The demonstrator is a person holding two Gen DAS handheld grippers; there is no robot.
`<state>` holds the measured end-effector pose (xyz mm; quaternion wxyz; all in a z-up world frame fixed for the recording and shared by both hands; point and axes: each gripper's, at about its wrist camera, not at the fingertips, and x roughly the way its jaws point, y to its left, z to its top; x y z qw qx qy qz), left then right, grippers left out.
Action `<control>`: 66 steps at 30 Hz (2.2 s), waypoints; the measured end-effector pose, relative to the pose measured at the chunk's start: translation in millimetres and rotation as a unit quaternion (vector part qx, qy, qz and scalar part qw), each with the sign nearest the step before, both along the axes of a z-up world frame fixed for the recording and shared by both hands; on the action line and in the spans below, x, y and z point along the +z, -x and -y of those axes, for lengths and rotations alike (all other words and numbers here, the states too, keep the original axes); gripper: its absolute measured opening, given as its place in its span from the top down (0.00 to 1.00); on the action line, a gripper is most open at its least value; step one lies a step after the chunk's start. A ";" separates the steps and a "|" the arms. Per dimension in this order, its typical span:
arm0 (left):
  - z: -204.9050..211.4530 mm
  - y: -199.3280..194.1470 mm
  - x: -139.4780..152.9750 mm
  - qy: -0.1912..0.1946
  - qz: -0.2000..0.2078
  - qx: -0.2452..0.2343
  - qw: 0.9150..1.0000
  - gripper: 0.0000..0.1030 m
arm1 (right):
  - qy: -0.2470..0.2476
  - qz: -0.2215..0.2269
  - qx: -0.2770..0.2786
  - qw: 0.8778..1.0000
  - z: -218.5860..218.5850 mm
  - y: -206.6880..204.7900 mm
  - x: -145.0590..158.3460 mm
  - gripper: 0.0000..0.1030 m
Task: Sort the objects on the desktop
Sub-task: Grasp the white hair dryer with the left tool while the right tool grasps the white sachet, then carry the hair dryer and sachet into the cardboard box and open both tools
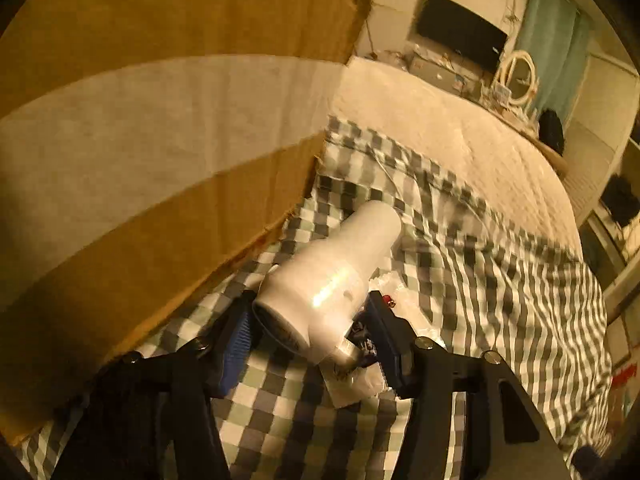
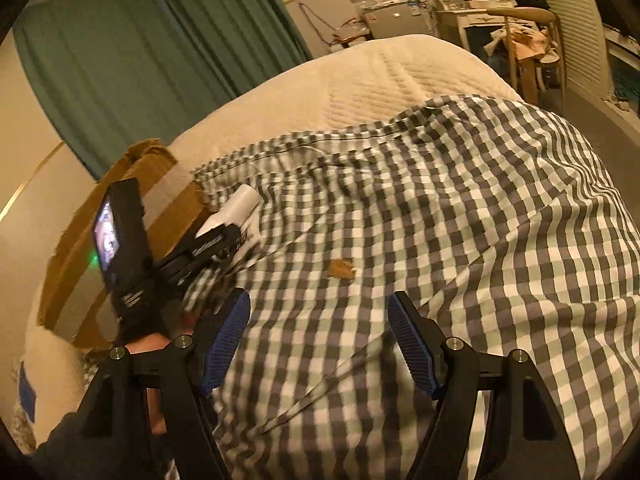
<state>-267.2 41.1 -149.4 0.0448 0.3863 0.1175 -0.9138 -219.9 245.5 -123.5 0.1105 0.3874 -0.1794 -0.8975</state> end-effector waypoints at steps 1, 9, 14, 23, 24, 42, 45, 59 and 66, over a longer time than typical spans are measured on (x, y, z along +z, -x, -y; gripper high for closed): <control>-0.7 -3.4 1.5 0.000 -0.002 -0.006 1.000 0.46 | -0.001 -0.001 0.000 1.000 1.2 3.4 -1.3 0.31; 27.6 -86.1 8.4 -0.027 -0.010 0.076 0.997 0.46 | 0.031 -0.031 0.041 0.998 22.5 35.3 2.9 0.31; 41.6 -106.2 -4.7 -0.048 -0.017 0.129 0.990 0.46 | 0.020 -0.005 0.075 0.997 58.5 71.5 -18.7 0.31; 40.9 -110.5 -13.1 -0.050 -0.026 0.131 0.990 0.46 | -0.115 -0.016 0.146 0.982 137.6 113.8 -39.3 0.25; 40.2 -109.1 -12.4 -0.048 -0.024 0.131 0.990 0.46 | -0.119 -0.019 0.151 0.981 141.8 118.4 -39.8 0.23; 35.7 -131.8 -1.2 -0.069 -0.005 0.101 0.992 0.48 | -0.068 -0.005 0.116 0.991 87.1 63.2 -14.5 0.96; 29.3 -153.8 8.3 -0.072 -0.005 0.074 0.995 0.48 | -0.075 -0.011 0.110 0.991 76.8 35.6 5.1 0.96; 48.4 -212.1 124.9 -0.107 -0.092 0.020 0.990 0.48 | -0.077 -0.050 0.107 0.990 80.8 -90.2 107.1 0.96; 126.2 -188.2 220.1 -0.057 -0.146 0.028 0.987 0.48 | -0.026 -0.124 0.173 0.977 178.9 -49.7 199.7 0.96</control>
